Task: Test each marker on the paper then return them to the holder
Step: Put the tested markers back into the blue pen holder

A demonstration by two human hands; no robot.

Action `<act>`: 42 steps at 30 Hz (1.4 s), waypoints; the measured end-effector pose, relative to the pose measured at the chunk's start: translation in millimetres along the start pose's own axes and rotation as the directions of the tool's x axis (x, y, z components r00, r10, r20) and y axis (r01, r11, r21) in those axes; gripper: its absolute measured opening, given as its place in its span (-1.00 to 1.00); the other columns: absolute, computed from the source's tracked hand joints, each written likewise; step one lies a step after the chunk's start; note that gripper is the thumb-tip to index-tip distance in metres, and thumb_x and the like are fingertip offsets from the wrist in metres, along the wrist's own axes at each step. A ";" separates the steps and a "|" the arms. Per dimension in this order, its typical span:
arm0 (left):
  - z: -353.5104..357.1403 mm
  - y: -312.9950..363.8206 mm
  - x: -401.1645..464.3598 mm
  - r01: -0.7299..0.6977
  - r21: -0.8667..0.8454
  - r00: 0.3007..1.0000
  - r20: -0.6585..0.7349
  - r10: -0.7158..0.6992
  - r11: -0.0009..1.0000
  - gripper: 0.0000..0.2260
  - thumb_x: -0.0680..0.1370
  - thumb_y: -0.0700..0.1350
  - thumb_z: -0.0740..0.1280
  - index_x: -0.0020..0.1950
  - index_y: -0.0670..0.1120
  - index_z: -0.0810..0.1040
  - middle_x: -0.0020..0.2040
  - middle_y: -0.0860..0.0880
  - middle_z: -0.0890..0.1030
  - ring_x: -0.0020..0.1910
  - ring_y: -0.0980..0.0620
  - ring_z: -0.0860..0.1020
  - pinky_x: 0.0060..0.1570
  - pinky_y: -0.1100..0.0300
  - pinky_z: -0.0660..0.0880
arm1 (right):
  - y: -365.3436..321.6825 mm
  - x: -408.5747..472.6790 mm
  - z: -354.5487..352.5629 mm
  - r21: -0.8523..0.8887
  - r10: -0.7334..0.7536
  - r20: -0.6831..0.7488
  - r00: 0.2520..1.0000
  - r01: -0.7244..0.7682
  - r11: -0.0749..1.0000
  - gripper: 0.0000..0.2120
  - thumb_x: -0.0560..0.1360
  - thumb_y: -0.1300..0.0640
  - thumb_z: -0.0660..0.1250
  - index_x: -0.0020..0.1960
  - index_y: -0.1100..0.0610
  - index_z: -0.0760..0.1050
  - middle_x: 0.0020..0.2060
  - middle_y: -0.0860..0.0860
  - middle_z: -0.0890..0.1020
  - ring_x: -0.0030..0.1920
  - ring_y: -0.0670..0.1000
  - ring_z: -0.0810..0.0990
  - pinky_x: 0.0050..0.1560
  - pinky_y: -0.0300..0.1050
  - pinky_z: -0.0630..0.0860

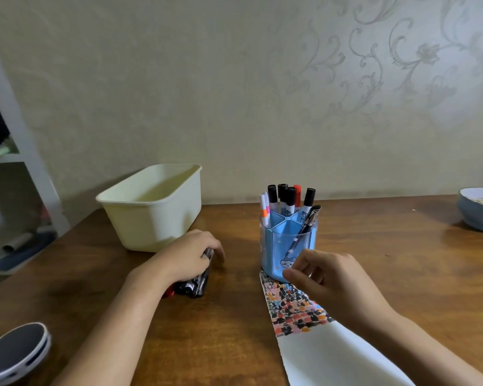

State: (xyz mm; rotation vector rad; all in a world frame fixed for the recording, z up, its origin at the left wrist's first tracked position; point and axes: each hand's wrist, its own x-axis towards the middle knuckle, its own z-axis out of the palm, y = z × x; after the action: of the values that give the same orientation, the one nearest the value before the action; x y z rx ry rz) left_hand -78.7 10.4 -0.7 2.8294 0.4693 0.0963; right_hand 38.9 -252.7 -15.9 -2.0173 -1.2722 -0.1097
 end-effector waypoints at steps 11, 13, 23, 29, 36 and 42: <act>4.9 -1.9 3.7 -0.035 0.071 0.999 0.007 0.034 0.997 -0.60 0.53 -0.30 0.25 0.14 0.17 0.61 0.34 0.12 0.47 0.42 0.15 0.28 0.35 0.14 0.35 | 3.4 1.0 -0.3 0.007 0.019 0.004 1.000 -0.019 1.000 -0.82 0.50 -0.15 0.39 -0.26 -0.19 0.51 -0.37 -0.30 0.61 -0.30 -0.20 0.62 -0.36 -0.28 0.49; 5.9 -0.5 4.5 -0.050 0.088 0.999 -0.007 0.050 0.995 -0.68 0.55 -0.23 0.30 0.14 0.15 0.62 0.34 0.13 0.47 0.43 0.15 0.28 0.36 0.14 0.33 | 3.3 1.1 -0.4 0.000 0.016 0.006 1.000 -0.016 1.000 -0.83 0.50 -0.16 0.38 -0.25 -0.19 0.52 -0.37 -0.29 0.61 -0.30 -0.21 0.62 -0.35 -0.27 0.51; 7.1 16.9 1.6 -0.088 -0.065 0.991 -0.103 0.081 0.994 -0.77 0.54 -0.14 0.41 0.05 0.21 0.57 0.27 0.12 0.46 0.29 0.12 0.43 0.33 0.06 0.39 | 2.1 -0.5 -1.3 0.020 0.026 0.000 1.000 -0.026 0.999 -0.93 0.52 -0.12 0.39 -0.11 -0.16 0.58 -0.29 -0.30 0.64 -0.31 -0.18 0.63 -0.31 -0.20 0.56; -1.8 44.6 -4.3 -0.198 -0.241 0.958 -0.253 0.135 0.950 -0.75 0.53 -0.21 0.42 -0.10 0.18 0.59 -0.03 0.18 0.54 -0.04 0.32 0.49 -0.07 0.32 0.36 | -2.5 -0.5 2.0 0.038 -0.025 0.039 0.999 0.024 0.999 -0.62 0.54 -0.12 0.34 0.34 -0.23 0.41 -0.04 -0.25 0.66 -0.24 -0.19 0.66 -0.18 -0.23 0.63; 1.9 67.6 -6.3 -0.287 -0.331 0.939 -0.282 0.197 0.899 -0.72 0.51 -0.21 0.45 -0.09 0.22 0.60 -0.06 0.30 0.60 0.07 0.40 0.46 0.01 0.34 0.35 | -7.6 -2.1 1.4 0.149 -0.054 -0.041 0.998 0.060 0.987 -0.65 0.55 0.05 0.40 0.28 -0.22 0.49 0.01 -0.24 0.66 -0.22 -0.18 0.67 -0.20 -0.30 0.60; 1.6 73.1 -6.3 -0.337 -0.404 0.931 -0.280 0.236 0.851 -0.77 0.50 -0.19 0.46 0.00 0.16 0.62 -0.01 0.28 0.65 0.09 0.31 0.56 0.18 0.11 0.49 | -4.6 -0.6 -1.0 0.248 -0.017 -0.148 0.989 0.054 0.967 -0.79 0.54 0.10 0.41 0.15 -0.12 0.59 -0.03 -0.17 0.69 -0.26 -0.13 0.69 -0.27 -0.28 0.58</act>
State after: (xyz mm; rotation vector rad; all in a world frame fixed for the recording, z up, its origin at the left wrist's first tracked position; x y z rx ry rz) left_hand -62.0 -58.6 17.8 2.4146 0.0414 0.5156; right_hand 35.2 -252.6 -13.0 -1.7383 -1.1686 -0.1038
